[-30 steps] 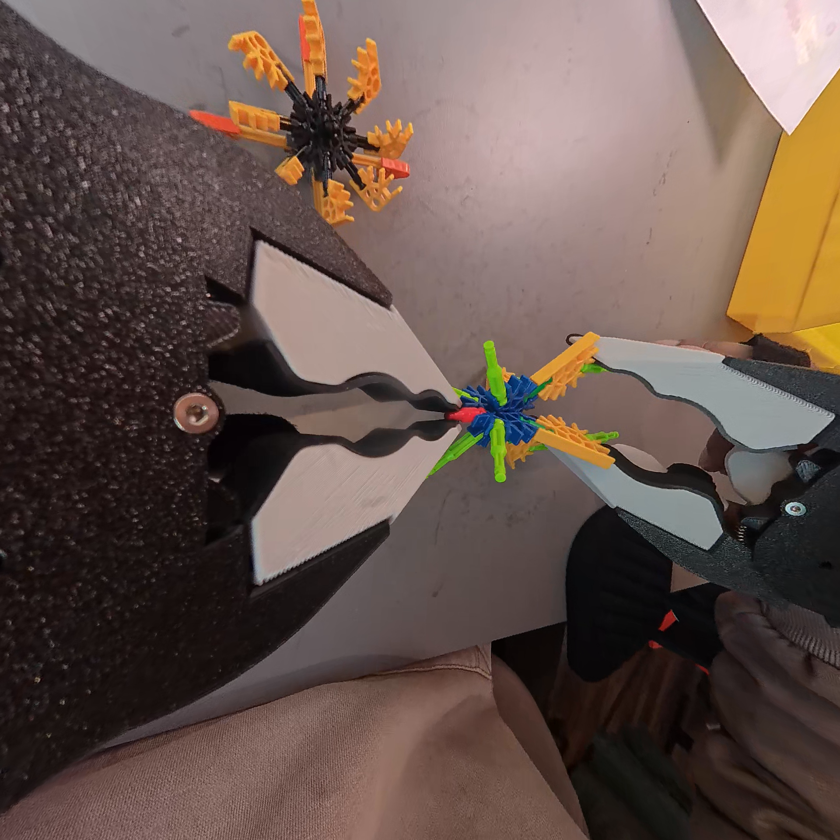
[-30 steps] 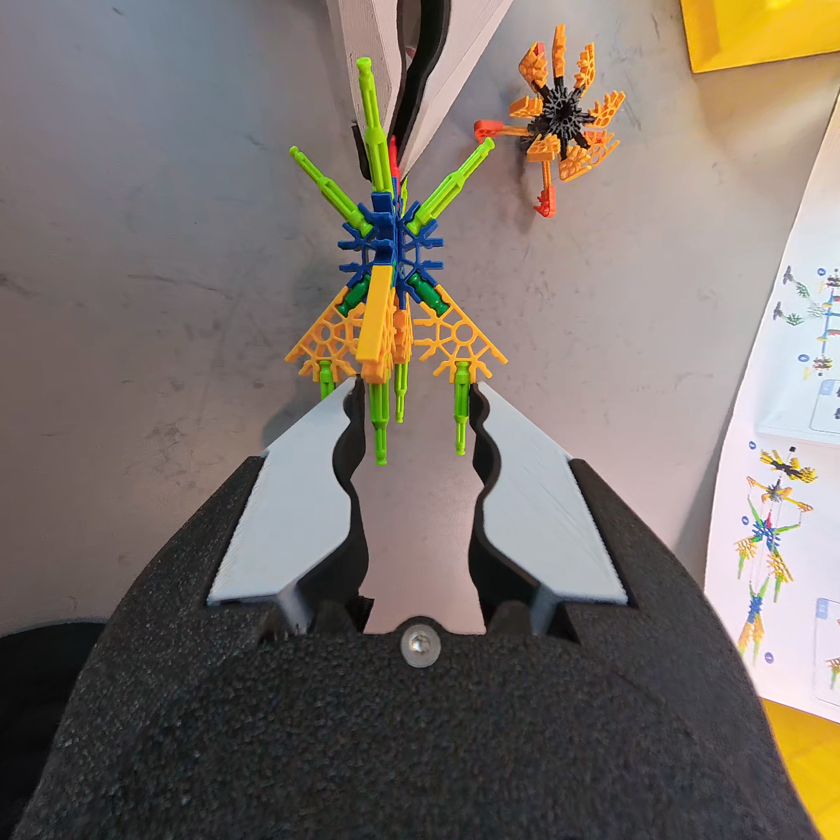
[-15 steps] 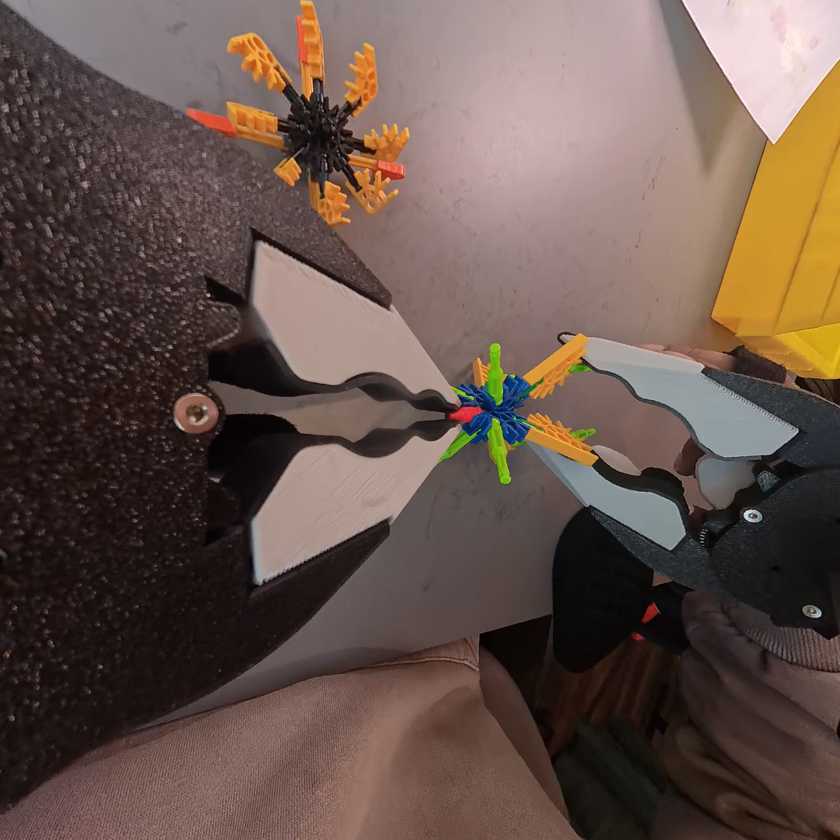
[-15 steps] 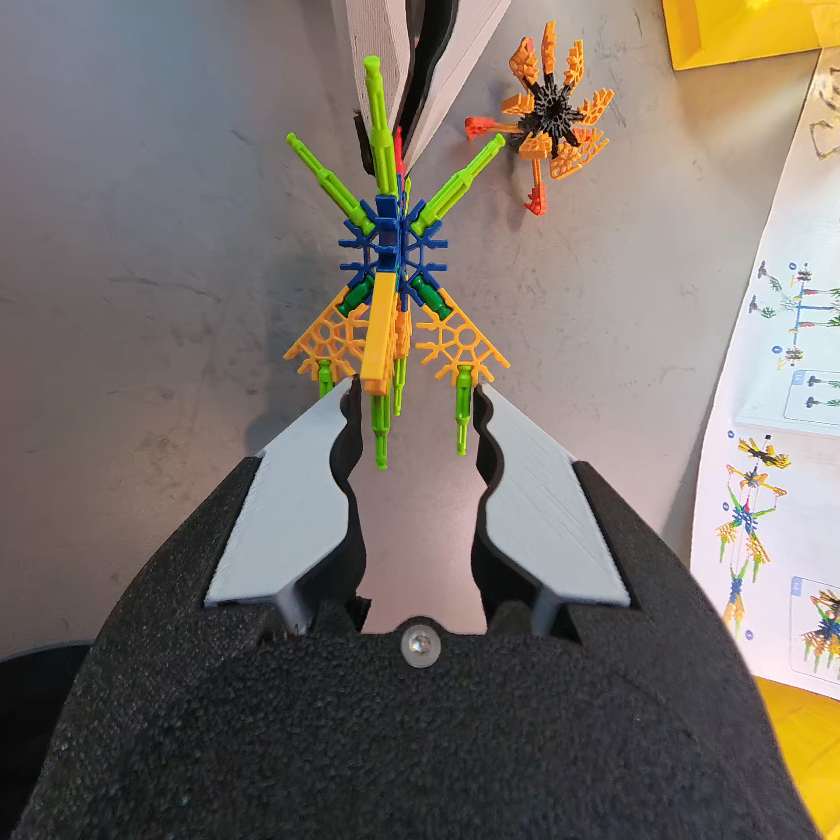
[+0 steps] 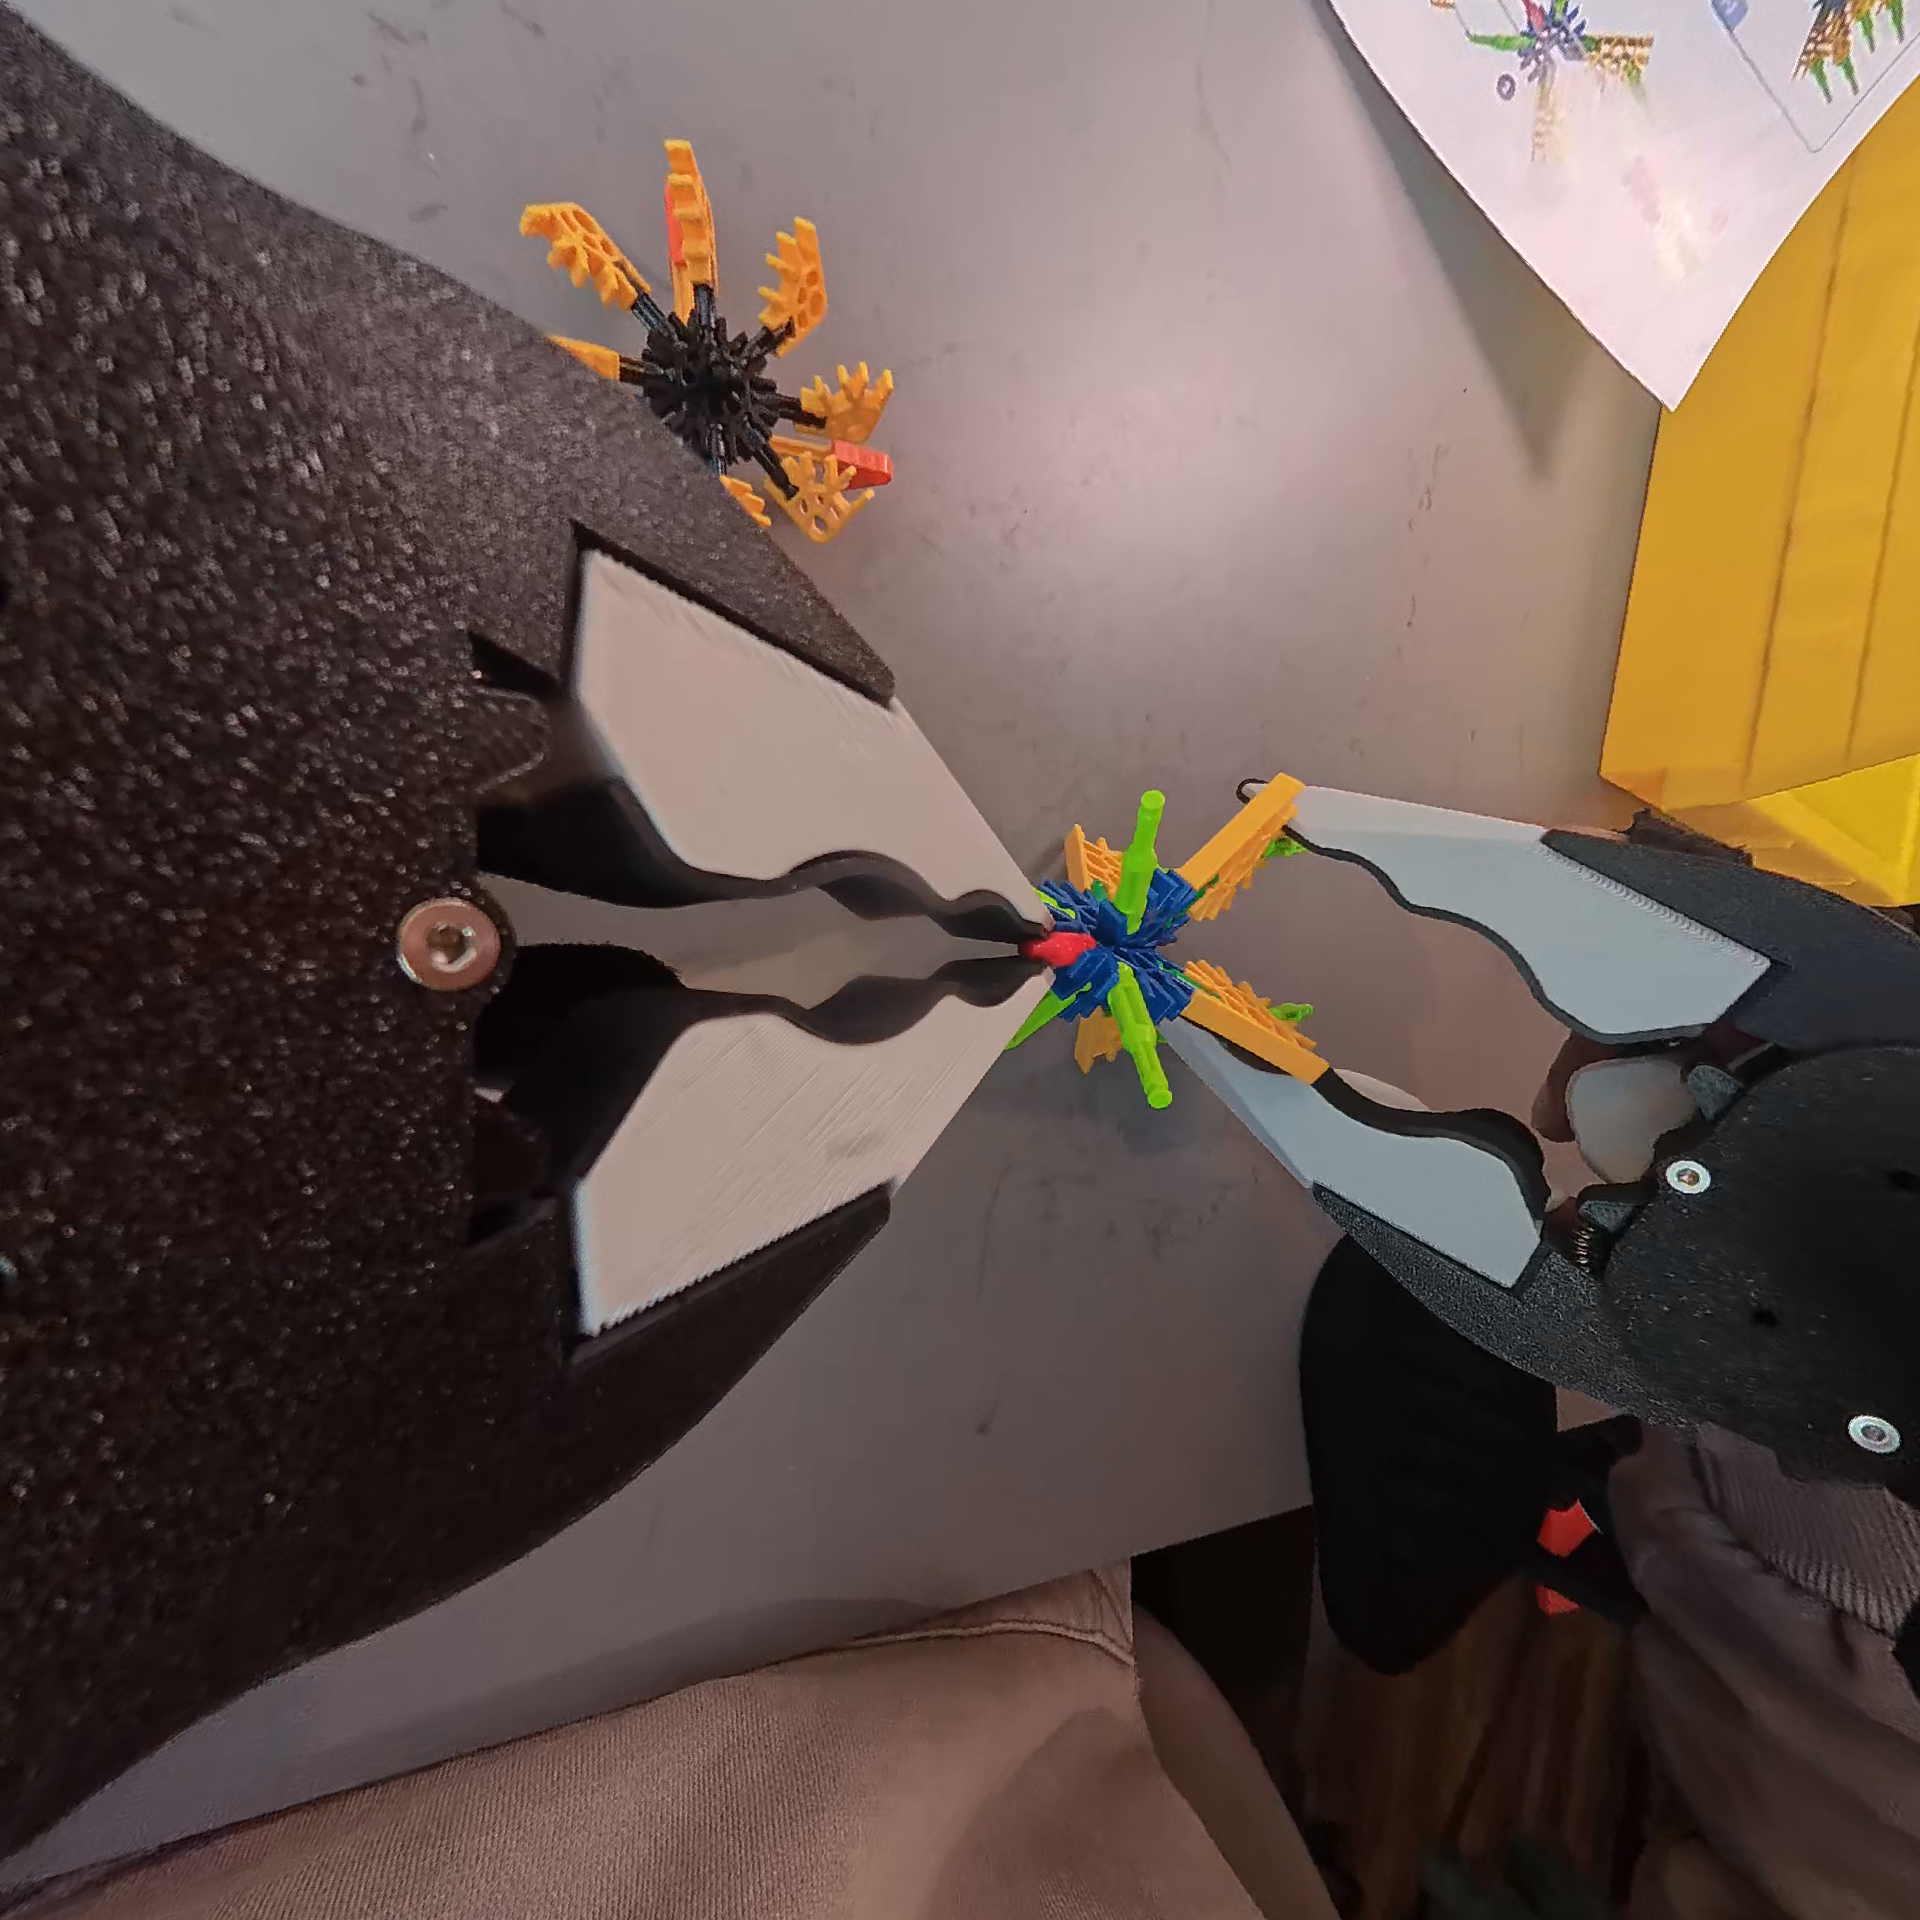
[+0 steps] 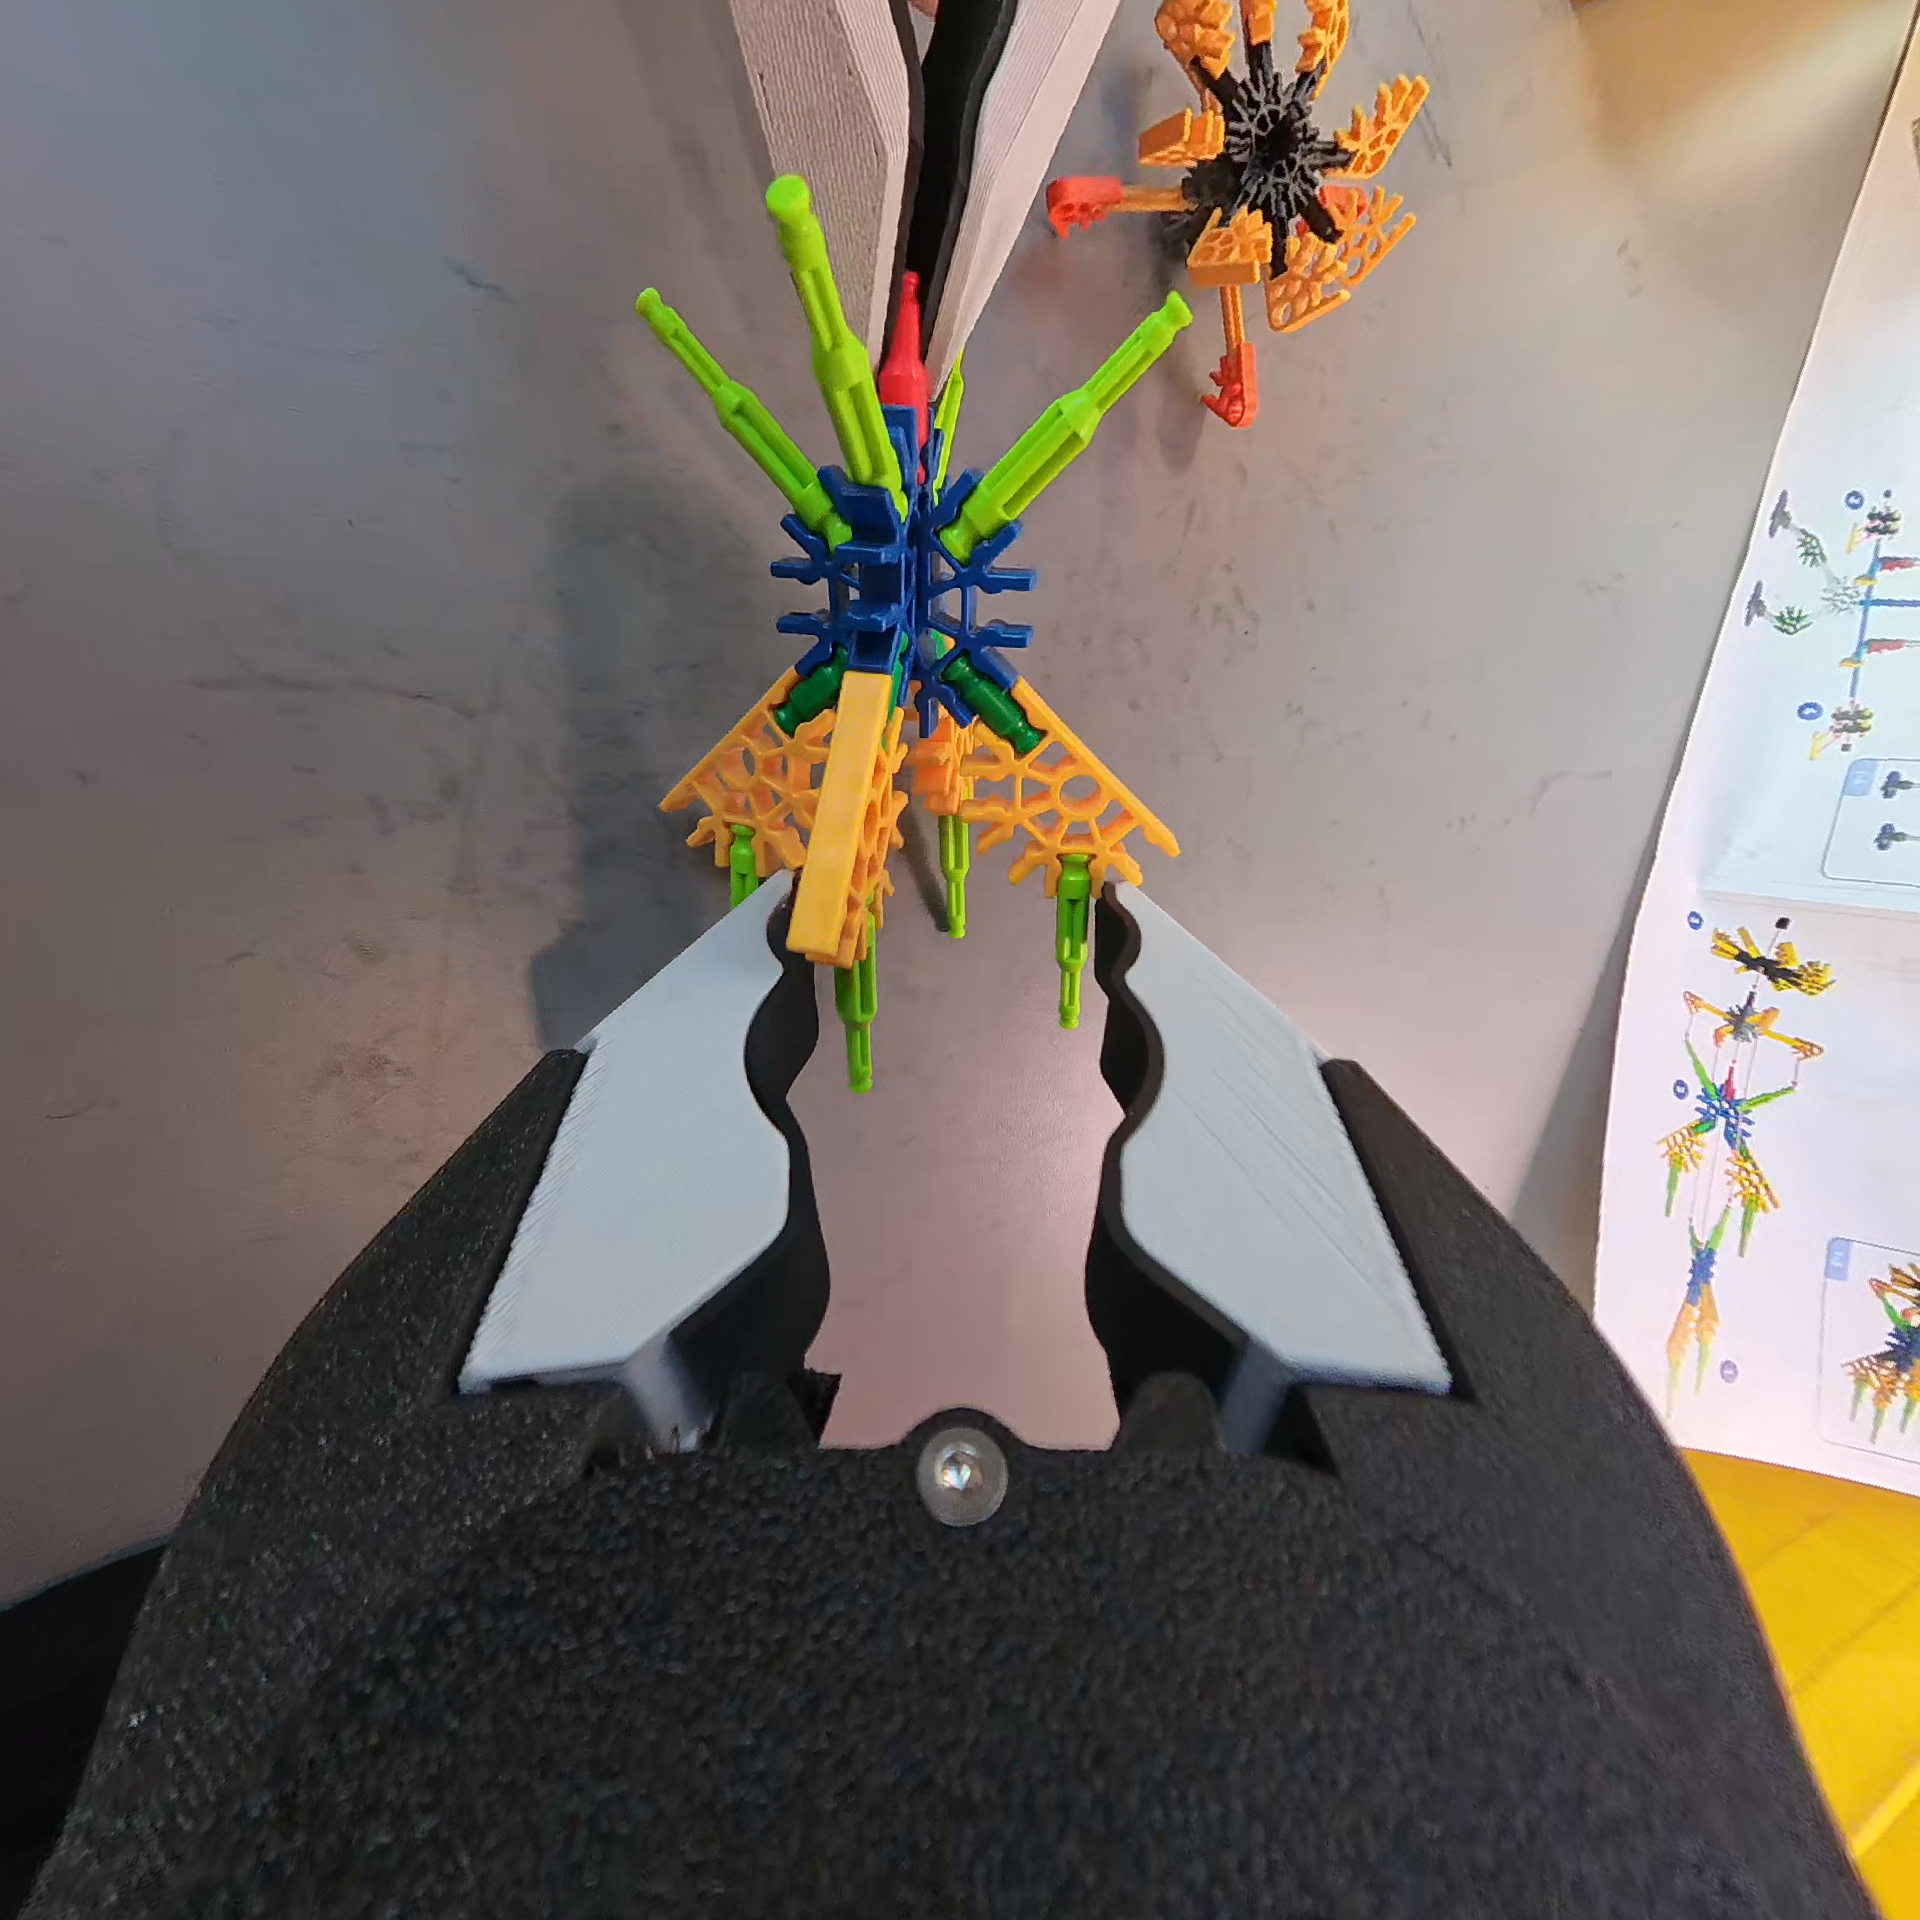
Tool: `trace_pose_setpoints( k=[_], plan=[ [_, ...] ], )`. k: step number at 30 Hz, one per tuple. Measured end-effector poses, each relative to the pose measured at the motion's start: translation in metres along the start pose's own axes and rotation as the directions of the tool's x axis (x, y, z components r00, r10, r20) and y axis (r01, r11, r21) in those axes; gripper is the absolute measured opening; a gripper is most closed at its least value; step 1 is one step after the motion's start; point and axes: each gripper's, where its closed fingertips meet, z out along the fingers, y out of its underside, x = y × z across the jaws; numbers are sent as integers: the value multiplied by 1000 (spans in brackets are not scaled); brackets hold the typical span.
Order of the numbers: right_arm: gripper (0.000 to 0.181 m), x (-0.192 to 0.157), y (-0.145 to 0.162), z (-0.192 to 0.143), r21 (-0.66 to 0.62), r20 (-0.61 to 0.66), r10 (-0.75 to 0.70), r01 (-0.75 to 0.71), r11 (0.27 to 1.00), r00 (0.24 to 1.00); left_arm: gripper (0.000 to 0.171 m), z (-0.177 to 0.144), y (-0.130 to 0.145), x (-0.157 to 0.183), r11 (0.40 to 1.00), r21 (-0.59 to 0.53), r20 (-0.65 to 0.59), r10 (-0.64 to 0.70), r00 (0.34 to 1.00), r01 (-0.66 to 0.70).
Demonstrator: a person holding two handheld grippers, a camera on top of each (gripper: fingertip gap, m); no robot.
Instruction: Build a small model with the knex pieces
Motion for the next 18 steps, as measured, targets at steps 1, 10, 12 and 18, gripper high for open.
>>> trace_pose_setpoints(
  k=[1, 10, 12, 18],
  plan=[
    [51, 0, 0, 0, -6, -6, 1, -2, 1000, 1000, 2, 0, 0, 0, 1000, -5, 8, 11, 1000, -11],
    [50, 1, 1, -1, -28, -28, 43, -43, 999, 999, 2, 1, 0, -1, 998, -24, 51, 66, 996, -65],
    [50, 1, 1, -1, -29, -33, 52, -53, 998, 998, 2, 1, 0, -1, 997, -25, 58, 72, 996, -71],
    [49, 6, 1, -6, -35, -71, 47, -50, 998, 996, 2, -5, -5, -3, 995, 28, 51, 99, 994, -101]
  ],
)
